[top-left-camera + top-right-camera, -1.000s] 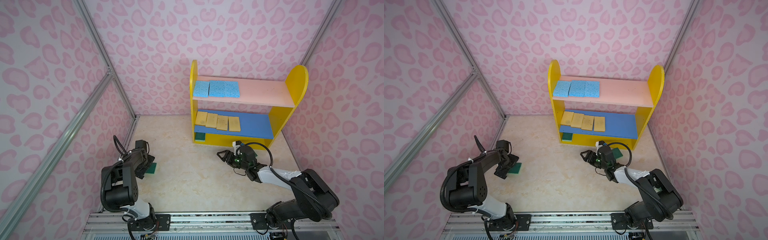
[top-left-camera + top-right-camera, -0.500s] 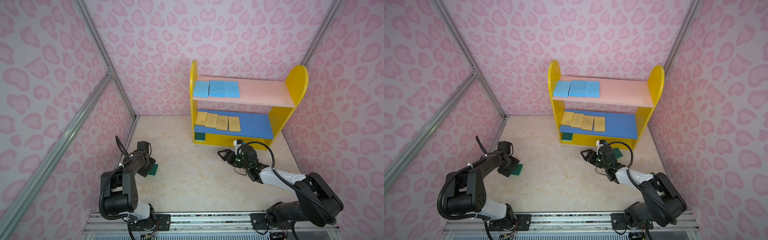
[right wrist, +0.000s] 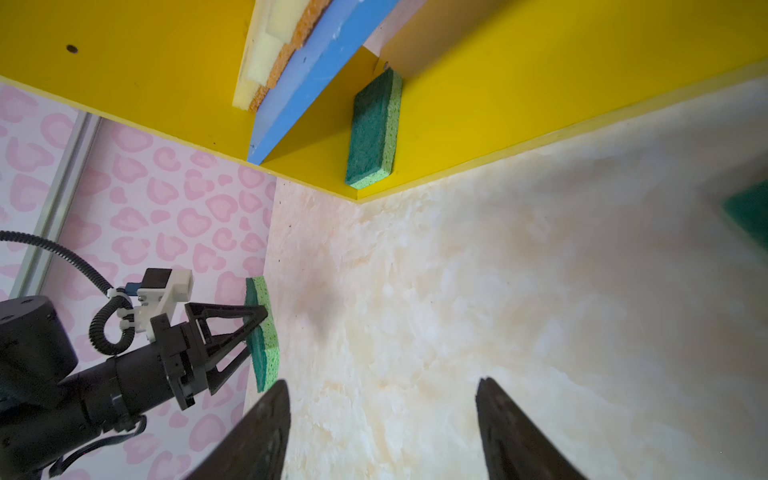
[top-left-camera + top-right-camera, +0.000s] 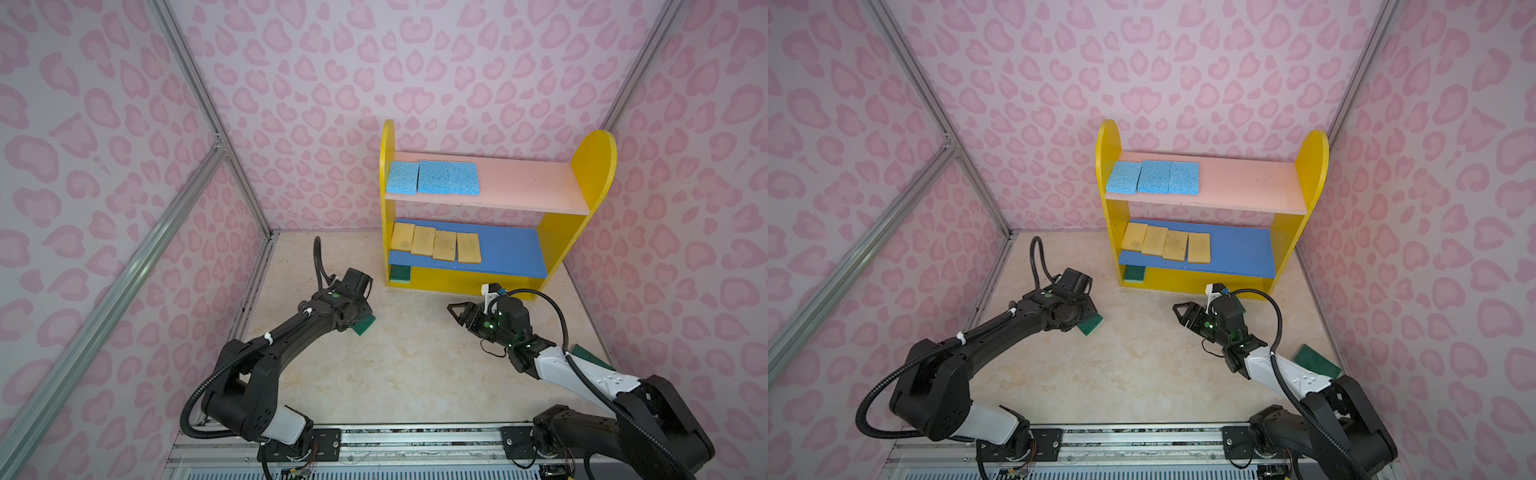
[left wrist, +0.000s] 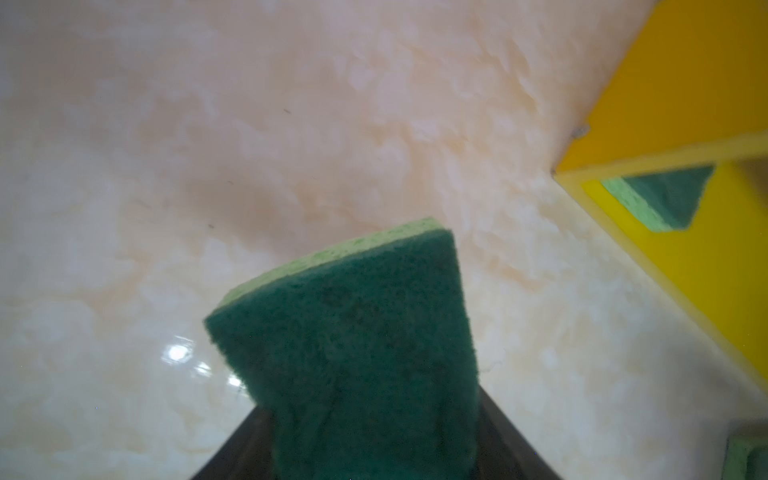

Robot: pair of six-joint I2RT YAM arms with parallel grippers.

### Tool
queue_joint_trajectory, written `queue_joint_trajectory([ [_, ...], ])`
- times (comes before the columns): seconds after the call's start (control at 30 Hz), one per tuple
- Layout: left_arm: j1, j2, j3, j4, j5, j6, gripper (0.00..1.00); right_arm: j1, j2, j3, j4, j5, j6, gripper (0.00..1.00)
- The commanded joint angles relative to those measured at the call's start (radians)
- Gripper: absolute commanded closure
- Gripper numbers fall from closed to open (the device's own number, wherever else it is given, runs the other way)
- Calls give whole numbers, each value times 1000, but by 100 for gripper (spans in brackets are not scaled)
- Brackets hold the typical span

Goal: Place and organize the cleaning sponges onto the shelf
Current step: 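Carry the green sponge with the left gripper toward the waiting right gripper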

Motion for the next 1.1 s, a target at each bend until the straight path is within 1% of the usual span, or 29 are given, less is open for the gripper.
queue_joint_trajectory([
  [0.0, -122, 86, 91, -36, -59, -34, 34, -24, -66, -30, -92, 25, -21, 28],
  [0.07, -201, 158, 157, -38, -69, -26, 34, -42, -126, -55, -140, 30, -31, 27],
  [0.17, -279, 247, 220, -24, -72, 7, 31, -62, -210, -87, -209, 51, -39, 26],
  [0.2, -295, 267, 232, -19, -71, 17, 30, -65, -236, -94, -227, 62, -42, 25],
  [0.27, -323, 294, 239, 8, -66, 34, 22, -72, -285, -111, -271, 75, -59, 22],
  [0.33, -337, 292, 225, 38, -61, 44, 12, -75, -315, -113, -307, 75, -80, 17],
  [0.37, -339, 282, 213, 57, -55, 46, 5, -75, -318, -113, -320, 72, -87, 16],
  [0.4, -339, 266, 197, 75, -49, 51, 1, -75, -312, -110, -334, 66, -92, 16],
  [0.5, -339, 196, 145, 117, -53, 69, 2, -75, -267, -105, -328, 29, -91, 16],
  [0.6, -339, 109, 73, 162, -50, 89, 2, -73, -221, -97, -298, -15, -94, 18],
  [0.63, -338, 86, 48, 176, -43, 93, 7, -73, -210, -93, -290, -26, -98, 19],
  [0.67, -337, 60, 19, 190, -36, 93, 16, -70, -193, -87, -286, -37, -104, 20],
  [0.77, -336, 1, -66, 244, -7, 86, 44, -50, -141, -57, -276, -61, -126, 21],
  [0.8, -335, -12, -101, 267, 3, 80, 51, -38, -124, -52, -267, -63, -128, 21],
  [0.83, -332, -22, -128, 291, 17, 76, 56, -27, -105, -47, -258, -65, -129, 22],
  [0.9, -326, -21, -177, 332, 41, 66, 59, 2, -73, -42, -238, -56, -122, 22],
  [1.07, -315, 24, -242, 433, 87, 46, 57, 45, -43, -36, -192, -21, -94, 23],
])
